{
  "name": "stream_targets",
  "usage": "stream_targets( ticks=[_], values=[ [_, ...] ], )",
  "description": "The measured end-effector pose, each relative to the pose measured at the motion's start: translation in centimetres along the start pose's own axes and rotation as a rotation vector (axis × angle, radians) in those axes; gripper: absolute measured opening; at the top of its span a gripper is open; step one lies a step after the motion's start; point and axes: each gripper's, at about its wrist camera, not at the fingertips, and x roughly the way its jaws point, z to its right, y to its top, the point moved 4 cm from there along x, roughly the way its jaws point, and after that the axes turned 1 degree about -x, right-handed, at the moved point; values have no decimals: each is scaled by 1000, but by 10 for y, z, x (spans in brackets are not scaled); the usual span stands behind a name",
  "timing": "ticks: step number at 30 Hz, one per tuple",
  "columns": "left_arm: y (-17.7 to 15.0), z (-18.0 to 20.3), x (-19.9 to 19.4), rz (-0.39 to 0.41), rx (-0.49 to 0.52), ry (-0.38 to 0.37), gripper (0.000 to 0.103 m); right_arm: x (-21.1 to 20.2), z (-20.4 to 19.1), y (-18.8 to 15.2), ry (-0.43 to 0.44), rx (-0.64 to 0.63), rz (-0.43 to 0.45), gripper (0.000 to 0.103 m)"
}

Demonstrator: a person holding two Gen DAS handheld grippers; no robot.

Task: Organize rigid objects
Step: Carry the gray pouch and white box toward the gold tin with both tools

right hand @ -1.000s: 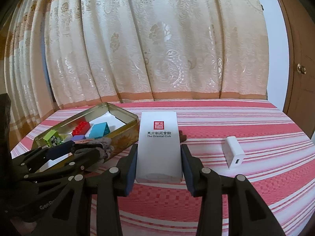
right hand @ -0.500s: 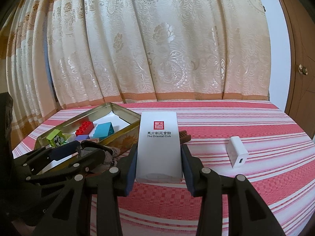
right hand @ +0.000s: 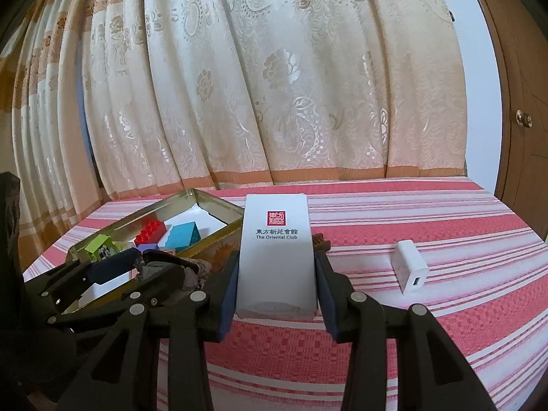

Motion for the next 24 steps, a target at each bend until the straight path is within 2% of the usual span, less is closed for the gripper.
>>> stream_targets(
  ticks=[24],
  values=[
    [3, 1, -19, 86, 10, 42, 55, -19, -2, 0, 6, 4, 87, 44]
  ],
)
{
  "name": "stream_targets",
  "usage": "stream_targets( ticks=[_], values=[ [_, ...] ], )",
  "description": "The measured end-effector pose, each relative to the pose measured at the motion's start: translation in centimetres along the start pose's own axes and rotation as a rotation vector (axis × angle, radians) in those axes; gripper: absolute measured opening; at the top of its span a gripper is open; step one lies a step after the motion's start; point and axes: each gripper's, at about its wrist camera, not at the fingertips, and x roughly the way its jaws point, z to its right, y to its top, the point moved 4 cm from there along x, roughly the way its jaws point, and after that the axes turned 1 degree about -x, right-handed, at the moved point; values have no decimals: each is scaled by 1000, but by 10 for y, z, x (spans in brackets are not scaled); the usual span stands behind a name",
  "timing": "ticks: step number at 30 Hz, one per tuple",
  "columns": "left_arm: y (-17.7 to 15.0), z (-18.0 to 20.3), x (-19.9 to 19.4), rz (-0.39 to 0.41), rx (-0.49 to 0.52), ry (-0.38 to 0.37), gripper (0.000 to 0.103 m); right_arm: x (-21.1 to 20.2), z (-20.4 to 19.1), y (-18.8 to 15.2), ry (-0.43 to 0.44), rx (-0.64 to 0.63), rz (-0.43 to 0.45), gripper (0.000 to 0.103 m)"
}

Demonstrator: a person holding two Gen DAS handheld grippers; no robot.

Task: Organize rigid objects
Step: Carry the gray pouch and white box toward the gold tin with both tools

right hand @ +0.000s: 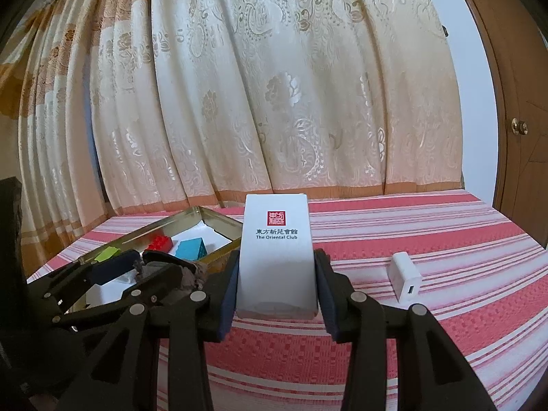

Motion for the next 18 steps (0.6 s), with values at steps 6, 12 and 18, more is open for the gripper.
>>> stream_targets(
  ticks=[6, 12, 18],
  values=[
    [3, -3, -4, 27, -7, 11, 55, 0, -1, 0, -1, -3, 3, 44],
    [5, -9, -7, 47, -27, 27, 55, -1, -2, 1, -3, -15, 6, 44],
    [8, -17, -13, 81, -50, 59, 55, 0, -3, 1, 1, -20, 4, 44]
  ],
)
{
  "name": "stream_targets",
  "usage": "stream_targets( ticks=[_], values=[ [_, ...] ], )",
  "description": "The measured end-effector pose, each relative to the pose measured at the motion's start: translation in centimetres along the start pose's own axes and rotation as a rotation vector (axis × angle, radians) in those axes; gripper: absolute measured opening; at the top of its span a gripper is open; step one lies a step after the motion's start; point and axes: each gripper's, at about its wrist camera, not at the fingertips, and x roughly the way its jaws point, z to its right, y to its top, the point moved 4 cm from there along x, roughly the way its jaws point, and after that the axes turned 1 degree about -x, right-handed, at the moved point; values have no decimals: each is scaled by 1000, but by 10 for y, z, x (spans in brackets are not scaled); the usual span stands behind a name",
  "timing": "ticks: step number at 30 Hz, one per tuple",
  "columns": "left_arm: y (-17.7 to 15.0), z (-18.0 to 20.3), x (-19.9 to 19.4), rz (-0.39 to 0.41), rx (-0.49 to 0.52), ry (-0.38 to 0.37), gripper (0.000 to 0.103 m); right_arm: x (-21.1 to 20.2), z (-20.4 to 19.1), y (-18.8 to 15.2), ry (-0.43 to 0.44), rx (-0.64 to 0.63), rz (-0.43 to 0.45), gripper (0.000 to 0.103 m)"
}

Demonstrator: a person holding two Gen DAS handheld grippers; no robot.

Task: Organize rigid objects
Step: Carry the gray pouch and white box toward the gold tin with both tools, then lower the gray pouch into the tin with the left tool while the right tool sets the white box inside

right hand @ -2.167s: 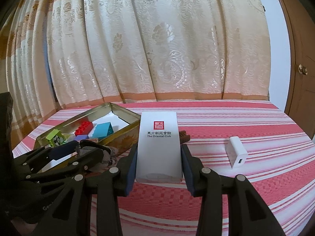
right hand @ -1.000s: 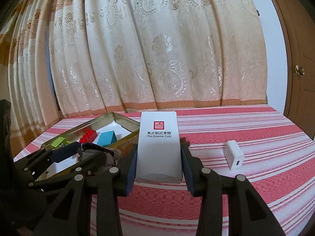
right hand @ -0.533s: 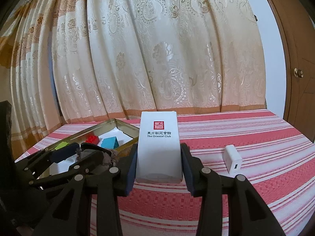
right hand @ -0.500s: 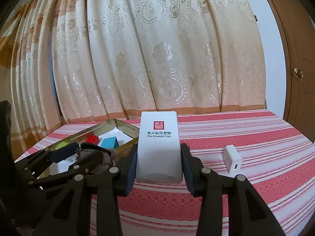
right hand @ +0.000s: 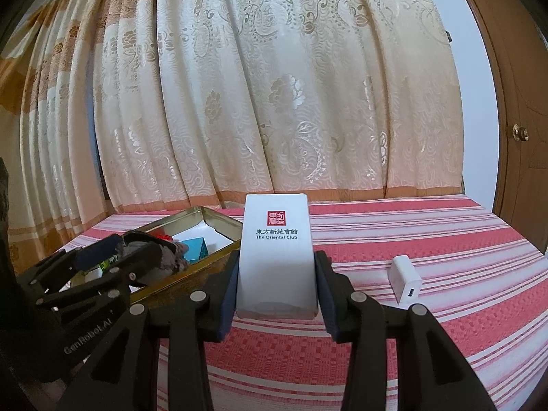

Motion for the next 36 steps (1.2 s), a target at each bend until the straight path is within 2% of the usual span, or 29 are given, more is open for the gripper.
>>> stream_targets(
  ticks=[10, 19, 25, 36],
  values=[
    [3, -15, -7, 41, -48, 51, 55, 9, -10, 1, 29, -10, -22, 44],
    [4, -28, -12, 60, -85, 60, 55, 23, -23, 0, 65, -10, -58, 44],
    [5, -41, -14, 59, -97, 71, 55, 37, -34, 1, 97, -20, -89, 44],
    [17, -92, -5, 19, -115, 119, 55, 67, -71, 18, 178, -76, -128, 44]
  ],
)
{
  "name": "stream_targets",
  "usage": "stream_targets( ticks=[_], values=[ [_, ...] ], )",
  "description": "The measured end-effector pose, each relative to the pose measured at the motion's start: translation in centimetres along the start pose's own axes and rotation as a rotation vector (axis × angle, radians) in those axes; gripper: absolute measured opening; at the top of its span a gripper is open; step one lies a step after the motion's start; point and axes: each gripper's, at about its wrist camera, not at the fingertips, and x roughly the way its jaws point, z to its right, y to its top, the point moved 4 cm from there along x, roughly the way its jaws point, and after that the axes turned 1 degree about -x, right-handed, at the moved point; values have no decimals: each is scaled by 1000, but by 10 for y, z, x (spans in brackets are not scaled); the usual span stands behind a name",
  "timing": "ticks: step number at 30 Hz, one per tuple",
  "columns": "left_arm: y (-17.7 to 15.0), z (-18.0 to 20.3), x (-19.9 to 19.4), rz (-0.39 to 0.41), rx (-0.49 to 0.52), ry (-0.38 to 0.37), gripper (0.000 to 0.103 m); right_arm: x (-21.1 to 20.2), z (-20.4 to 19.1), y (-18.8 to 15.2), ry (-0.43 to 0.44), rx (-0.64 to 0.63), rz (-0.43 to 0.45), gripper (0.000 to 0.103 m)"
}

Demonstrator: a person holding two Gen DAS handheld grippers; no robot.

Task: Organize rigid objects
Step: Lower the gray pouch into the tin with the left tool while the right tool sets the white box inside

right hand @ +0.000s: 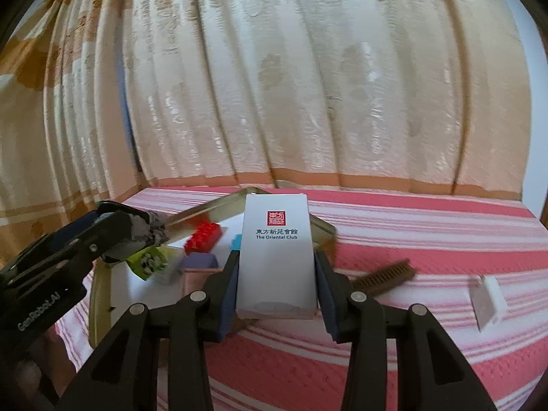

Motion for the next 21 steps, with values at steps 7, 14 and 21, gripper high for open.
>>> stream_targets(
  ticks=[7, 14, 21],
  values=[
    [-1, -21, 25, -80, 10, 53, 55, 32, -27, 9, 74, -19, -80, 44],
    [-5, -35, 46, -152, 1, 80, 55, 65, -45, 9, 105, -35, -155, 44],
    [-10, -40, 48, -166, 4, 94, 54, 79, -59, 0, 144, -66, -197, 45]
  ],
)
